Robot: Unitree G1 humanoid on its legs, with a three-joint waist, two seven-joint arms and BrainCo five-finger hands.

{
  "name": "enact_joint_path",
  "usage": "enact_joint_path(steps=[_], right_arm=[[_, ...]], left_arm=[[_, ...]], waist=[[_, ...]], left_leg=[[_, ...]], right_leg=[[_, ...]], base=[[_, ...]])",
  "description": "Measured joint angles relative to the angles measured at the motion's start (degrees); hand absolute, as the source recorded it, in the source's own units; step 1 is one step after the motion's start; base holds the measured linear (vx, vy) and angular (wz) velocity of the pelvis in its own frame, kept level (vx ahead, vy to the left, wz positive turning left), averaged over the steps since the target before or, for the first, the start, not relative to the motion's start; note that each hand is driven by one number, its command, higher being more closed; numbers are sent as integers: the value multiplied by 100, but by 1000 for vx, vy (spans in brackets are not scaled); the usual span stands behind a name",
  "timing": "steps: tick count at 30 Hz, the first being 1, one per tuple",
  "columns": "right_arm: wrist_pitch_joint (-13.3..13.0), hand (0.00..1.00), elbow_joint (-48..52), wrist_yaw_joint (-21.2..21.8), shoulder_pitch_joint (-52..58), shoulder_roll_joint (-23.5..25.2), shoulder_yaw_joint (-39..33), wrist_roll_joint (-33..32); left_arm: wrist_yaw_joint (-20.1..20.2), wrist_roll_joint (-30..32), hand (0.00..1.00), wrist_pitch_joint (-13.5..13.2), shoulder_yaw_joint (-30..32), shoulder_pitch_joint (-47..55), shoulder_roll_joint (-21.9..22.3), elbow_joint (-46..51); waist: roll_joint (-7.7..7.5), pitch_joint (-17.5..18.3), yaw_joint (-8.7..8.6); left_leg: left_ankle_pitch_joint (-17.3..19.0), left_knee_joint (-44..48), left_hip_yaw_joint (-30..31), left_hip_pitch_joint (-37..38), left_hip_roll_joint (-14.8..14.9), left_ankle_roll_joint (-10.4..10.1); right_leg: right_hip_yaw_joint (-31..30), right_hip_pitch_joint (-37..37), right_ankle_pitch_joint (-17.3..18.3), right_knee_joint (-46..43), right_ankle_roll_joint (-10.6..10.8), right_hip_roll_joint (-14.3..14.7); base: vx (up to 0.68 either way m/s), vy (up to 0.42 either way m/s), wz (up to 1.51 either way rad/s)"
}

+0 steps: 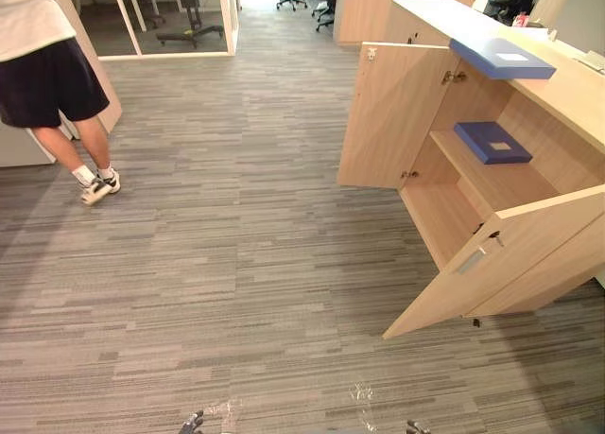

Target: Walk over to the cabinet, pick up the folder, carry it to the office cabinet, place the folder inside the office cabinet, then close the office cabinet door

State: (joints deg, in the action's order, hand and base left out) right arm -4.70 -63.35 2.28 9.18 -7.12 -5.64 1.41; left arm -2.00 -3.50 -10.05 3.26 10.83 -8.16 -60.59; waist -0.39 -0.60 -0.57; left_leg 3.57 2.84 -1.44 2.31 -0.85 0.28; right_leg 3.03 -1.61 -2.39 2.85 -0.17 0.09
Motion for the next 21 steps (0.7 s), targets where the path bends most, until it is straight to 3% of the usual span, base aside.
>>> enact_joint_path(steps=[7,21], right_arm=[[1,0,-146,8,-116,25,-121,0],[-4,0,-157,7,-119,32,-155,-1]], left_arm=[[244,-556,0,-61,-1,-102,3,-85],[241,-251,0,-161,-205,-163,-55,-89]], waist=[[-8,-28,0],[-51,-102,-2]], left_leg=[[0,-100,31,178,-27,-1],[-142,-363,41,276,-10,4]], right_leg=[[15,-181,29,115,70,-30],[18,-165,-52,194,27,-3]], base=[[34,8,0],[-41,-2,0]])
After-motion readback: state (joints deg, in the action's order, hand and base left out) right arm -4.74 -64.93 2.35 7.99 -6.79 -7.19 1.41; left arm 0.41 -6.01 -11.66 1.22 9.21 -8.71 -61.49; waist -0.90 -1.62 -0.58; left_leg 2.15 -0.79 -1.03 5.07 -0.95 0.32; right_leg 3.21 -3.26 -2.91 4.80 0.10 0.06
